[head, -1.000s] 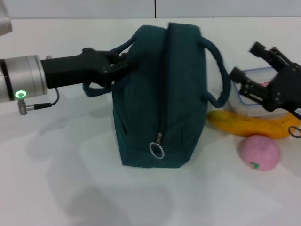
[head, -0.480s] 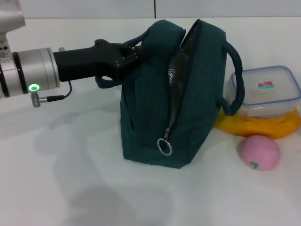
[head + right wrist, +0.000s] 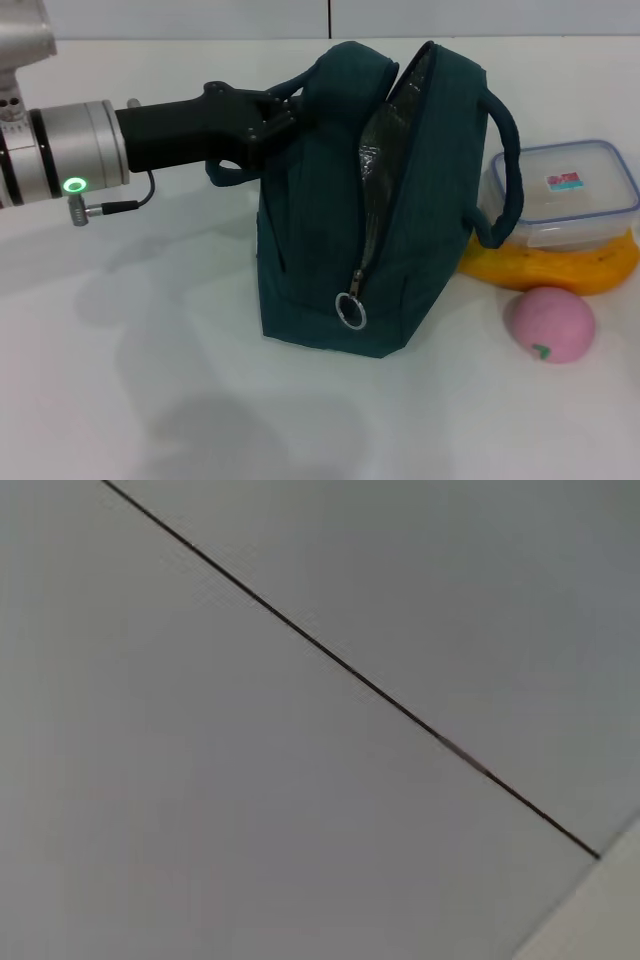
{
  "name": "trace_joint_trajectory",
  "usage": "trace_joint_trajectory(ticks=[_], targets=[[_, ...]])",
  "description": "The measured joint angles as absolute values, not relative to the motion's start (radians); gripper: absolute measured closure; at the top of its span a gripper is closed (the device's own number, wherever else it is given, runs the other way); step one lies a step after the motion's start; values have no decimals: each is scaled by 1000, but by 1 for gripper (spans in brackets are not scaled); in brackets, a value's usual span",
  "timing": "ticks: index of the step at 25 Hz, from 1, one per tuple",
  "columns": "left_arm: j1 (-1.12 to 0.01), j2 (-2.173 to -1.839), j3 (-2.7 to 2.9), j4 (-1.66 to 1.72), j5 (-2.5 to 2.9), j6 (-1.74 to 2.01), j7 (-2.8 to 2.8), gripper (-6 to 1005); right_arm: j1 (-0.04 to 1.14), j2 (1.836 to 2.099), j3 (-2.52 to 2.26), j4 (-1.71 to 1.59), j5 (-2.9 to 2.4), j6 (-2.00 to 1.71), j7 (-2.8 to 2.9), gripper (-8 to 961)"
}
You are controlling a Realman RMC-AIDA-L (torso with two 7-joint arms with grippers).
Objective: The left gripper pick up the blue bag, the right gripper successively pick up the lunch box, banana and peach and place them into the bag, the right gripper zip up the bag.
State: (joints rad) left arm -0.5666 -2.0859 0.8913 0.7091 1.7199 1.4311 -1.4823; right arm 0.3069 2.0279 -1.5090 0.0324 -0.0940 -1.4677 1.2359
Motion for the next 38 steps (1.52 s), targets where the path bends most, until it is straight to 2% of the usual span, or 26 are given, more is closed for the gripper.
trace_joint_trajectory(ticks=[19, 38], targets=[[-561, -2088, 895, 709, 1723, 1434, -1482, 922, 359, 2028, -1602, -65, -159, -1238, 1365, 94], [-550, -2088, 905, 708, 1720, 1440, -1473, 921, 390, 2028, -1666, -94, -159, -1206, 1541, 116]])
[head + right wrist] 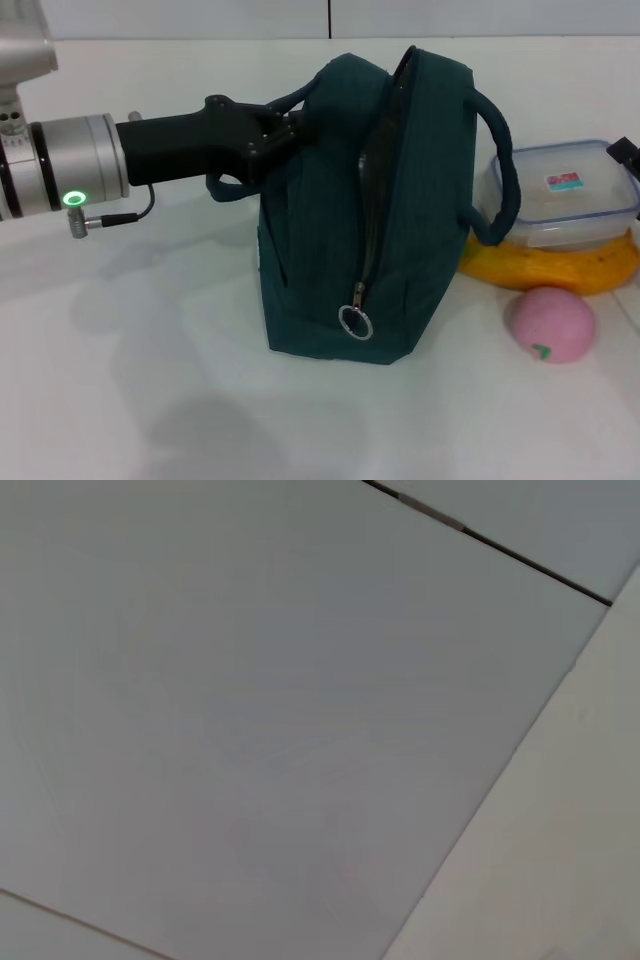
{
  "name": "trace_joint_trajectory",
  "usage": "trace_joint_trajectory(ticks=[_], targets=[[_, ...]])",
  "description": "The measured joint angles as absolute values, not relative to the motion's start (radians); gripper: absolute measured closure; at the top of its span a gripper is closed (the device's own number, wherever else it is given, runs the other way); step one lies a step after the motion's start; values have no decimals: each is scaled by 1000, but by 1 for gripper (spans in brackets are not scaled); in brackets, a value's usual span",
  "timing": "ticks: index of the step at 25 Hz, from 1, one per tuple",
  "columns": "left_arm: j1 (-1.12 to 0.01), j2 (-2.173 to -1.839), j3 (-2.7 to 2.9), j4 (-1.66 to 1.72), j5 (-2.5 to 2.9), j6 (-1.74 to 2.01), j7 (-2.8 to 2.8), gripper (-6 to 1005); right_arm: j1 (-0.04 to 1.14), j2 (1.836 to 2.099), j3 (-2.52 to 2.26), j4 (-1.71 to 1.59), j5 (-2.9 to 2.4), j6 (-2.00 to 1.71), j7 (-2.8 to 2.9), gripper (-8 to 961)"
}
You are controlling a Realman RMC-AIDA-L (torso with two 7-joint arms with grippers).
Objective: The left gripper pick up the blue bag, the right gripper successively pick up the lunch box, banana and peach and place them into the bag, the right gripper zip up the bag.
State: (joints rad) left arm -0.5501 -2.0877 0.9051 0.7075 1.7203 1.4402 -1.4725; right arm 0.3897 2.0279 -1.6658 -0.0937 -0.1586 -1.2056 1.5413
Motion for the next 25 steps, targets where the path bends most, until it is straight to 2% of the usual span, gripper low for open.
trace_joint_trajectory(ticks=[25], targets=[[-537, -2086, 904, 701, 1716, 1433, -1439, 923, 437, 2027, -1655, -94, -143, -1159, 1634, 144]])
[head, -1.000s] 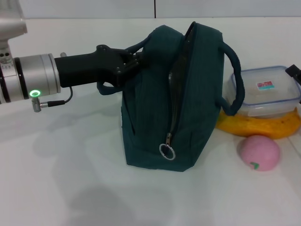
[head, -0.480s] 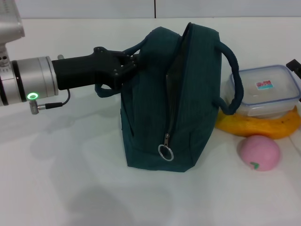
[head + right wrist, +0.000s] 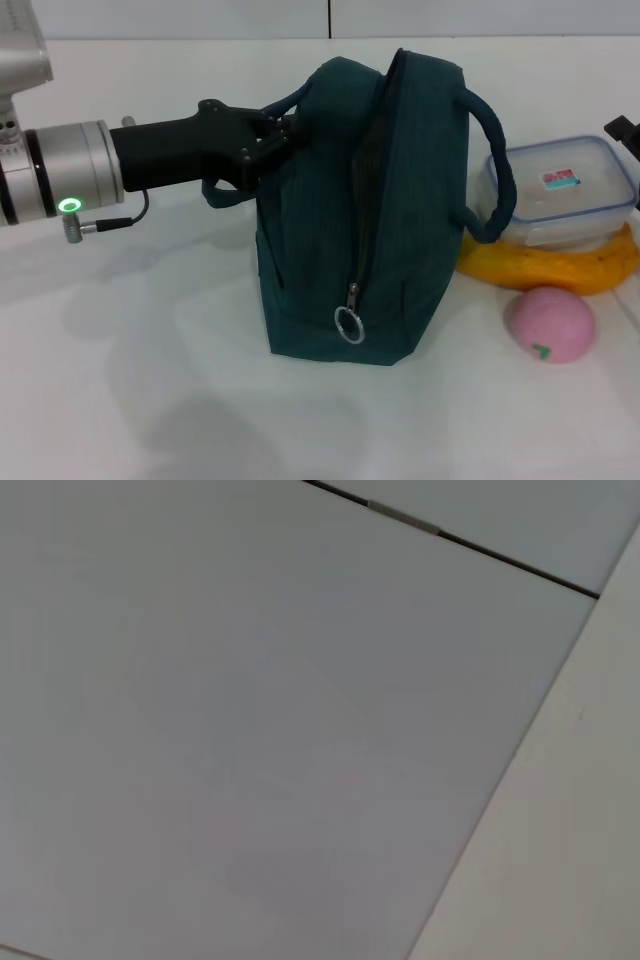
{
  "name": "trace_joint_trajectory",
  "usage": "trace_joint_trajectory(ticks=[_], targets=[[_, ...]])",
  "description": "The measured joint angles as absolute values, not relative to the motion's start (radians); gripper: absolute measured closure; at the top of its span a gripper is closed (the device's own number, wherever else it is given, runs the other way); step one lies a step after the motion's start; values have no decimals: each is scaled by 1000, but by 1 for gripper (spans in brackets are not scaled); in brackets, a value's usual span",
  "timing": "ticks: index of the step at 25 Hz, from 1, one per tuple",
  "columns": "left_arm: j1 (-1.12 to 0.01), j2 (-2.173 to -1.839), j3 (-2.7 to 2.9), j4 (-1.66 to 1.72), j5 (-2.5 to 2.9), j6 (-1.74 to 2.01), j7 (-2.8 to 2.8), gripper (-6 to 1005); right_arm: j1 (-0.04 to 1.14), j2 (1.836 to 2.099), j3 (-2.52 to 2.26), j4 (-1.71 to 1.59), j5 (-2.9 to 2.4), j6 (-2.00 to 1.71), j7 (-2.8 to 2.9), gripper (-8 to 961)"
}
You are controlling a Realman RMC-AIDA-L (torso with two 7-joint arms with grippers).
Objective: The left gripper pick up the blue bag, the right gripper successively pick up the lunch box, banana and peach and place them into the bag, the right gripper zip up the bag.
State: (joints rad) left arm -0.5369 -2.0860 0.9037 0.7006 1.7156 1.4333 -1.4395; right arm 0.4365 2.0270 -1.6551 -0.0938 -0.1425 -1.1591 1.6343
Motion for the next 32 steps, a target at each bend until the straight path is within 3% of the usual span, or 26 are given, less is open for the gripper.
trace_joint_trajectory(ticks=[9, 15, 17, 28, 32], targets=[[-543, -2083, 898, 683, 1715, 1432, -1413, 923, 428, 2028, -1655, -117, -140, -1163, 1631, 154], [-543, -2082, 897, 683, 1715, 1433, -1406, 923, 429, 2028, -1656, -117, -135, -1159, 1628, 372], [-543, -2082, 897, 683, 1715, 1433, -1405, 923, 431, 2028, -1658, -117, -135, -1159, 1627, 578], [-540, -2083, 897, 683, 1710, 1433, -1387, 923, 431, 2028, -1665, -142, -135, -1150, 1624, 854], [-537, -2084, 896, 683, 1671, 1447, -1378, 923, 429, 2028, -1665, -138, -139, -1146, 1621, 855]])
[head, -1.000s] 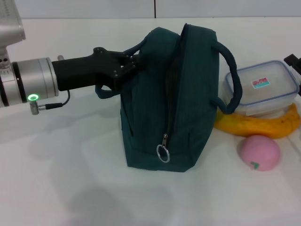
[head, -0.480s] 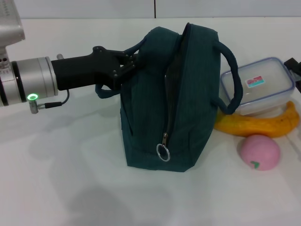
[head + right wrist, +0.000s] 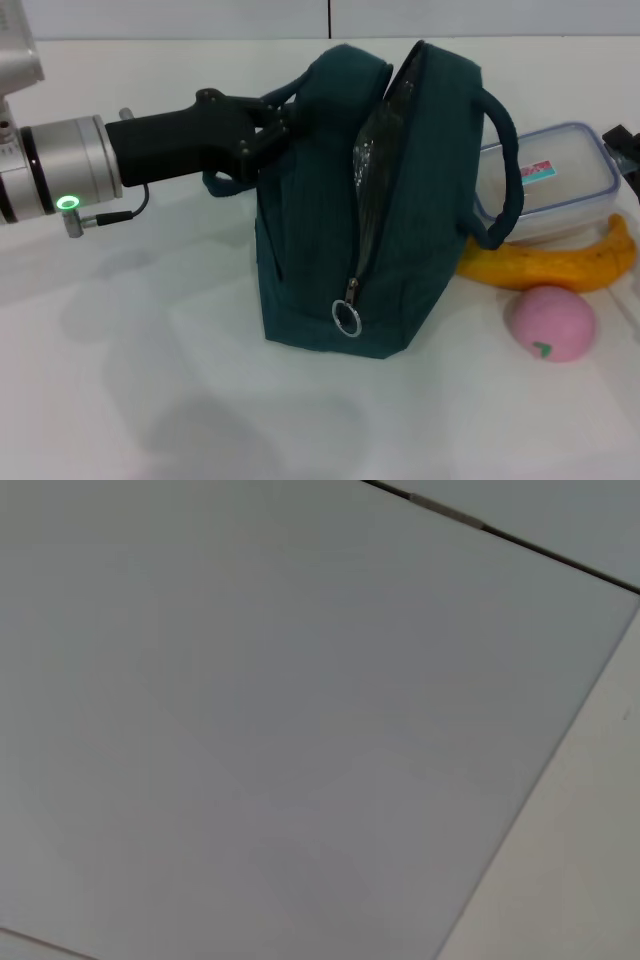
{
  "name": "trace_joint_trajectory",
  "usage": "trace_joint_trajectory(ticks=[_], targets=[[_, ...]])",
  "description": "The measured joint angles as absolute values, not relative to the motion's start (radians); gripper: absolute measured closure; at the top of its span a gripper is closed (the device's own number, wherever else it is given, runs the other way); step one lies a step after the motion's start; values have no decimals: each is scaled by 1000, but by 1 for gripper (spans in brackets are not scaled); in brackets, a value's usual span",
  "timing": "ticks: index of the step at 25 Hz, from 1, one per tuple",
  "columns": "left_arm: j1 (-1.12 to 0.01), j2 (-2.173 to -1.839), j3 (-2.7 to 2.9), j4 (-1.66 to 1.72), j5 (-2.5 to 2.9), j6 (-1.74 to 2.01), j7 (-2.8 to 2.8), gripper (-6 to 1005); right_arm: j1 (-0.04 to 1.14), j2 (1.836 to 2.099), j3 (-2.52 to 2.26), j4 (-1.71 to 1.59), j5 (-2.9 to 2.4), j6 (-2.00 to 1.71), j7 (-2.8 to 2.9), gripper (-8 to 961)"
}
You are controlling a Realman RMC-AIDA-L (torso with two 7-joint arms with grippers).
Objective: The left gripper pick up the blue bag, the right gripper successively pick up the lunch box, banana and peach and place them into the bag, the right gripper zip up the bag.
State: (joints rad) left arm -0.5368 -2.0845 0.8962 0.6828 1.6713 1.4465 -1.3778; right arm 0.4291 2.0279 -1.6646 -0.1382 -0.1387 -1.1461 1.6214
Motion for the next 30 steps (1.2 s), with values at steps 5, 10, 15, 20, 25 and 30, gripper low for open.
trace_joint_trajectory(ticks=[5, 10, 15, 20, 25, 30], targets=[[-522, -2083, 896, 687, 1628, 1474, -1377, 923, 428, 2028, -1664, -138, -142, -1136, 1542, 855], [-518, -2083, 896, 693, 1604, 1488, -1380, 923, 425, 2028, -1660, -150, -139, -1239, 1391, 856], [-522, -2080, 900, 739, 1606, 1516, -1434, 922, 423, 2019, -1654, -156, -134, -1326, 1307, 852], [-524, -2078, 902, 784, 1607, 1564, -1493, 922, 423, 2014, -1647, -156, -134, -1361, 1251, 845], [-528, -2083, 903, 792, 1613, 1563, -1511, 922, 422, 2005, -1615, -157, -134, -1426, 1225, 839], [-550, -2085, 907, 775, 1640, 1544, -1518, 922, 436, 1987, -1588, -176, -134, -1514, 1225, 832]])
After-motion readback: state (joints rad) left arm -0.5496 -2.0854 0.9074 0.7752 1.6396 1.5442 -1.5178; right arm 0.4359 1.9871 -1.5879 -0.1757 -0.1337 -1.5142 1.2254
